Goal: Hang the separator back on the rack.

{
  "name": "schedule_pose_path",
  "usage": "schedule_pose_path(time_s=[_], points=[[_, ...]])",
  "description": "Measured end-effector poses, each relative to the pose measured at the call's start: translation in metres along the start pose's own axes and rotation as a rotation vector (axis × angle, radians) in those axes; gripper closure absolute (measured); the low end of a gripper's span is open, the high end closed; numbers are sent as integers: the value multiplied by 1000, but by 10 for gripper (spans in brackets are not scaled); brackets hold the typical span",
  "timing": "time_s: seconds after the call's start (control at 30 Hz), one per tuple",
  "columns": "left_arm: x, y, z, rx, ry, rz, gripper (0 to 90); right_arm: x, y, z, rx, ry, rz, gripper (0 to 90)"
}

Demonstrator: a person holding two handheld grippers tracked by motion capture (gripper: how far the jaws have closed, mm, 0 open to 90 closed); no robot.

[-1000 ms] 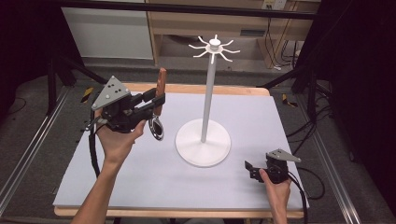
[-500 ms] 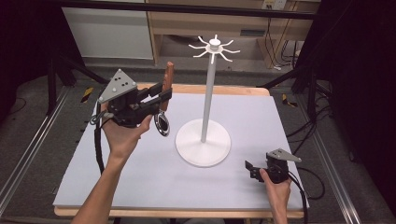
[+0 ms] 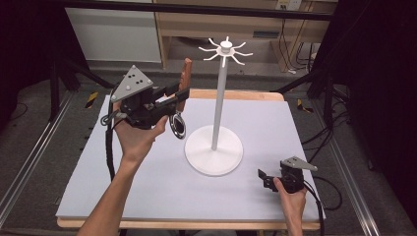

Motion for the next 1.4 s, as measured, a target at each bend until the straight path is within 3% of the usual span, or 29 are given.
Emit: schedule_pose_path(time_s=[0.6, 1.4], points=[[5, 12, 11, 7, 10, -7, 677, 0, 0, 0, 0, 2, 4, 49], [7, 29, 15, -28, 32, 5, 676, 0, 0, 0, 4, 6, 6, 49]])
Point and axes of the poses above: each handheld gripper's, and its own axes: y roughly forward along the jaws, z roughly out of its top, x roughly to its right, the point moved 5 cm from there along y, roughly forward along the jaws, and after that the axes turned 4 degrees about y, right-handed, at the moved point
